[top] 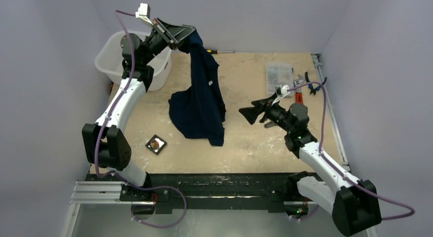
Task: Pin the brooch onto the clothing
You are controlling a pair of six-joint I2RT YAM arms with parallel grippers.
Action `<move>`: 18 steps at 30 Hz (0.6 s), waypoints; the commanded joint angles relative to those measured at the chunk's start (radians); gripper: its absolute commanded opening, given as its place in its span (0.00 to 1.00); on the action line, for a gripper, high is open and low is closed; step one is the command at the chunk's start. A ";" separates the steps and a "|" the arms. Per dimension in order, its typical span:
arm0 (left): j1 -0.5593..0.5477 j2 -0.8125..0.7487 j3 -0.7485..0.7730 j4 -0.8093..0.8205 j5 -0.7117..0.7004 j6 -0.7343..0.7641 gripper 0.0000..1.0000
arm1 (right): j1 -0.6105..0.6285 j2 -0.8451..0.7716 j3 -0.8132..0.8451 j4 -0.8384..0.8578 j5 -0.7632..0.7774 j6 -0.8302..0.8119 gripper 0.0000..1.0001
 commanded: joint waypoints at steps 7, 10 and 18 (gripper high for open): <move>0.002 -0.083 -0.013 -0.074 0.071 0.163 0.00 | 0.058 0.183 -0.125 0.371 -0.018 -0.083 0.91; 0.003 -0.086 -0.001 -0.104 0.085 0.184 0.00 | 0.102 0.243 -0.124 0.398 0.049 -0.172 0.87; 0.003 -0.103 0.072 -0.231 0.114 0.268 0.00 | 0.135 0.458 -0.134 0.643 0.107 -0.247 0.85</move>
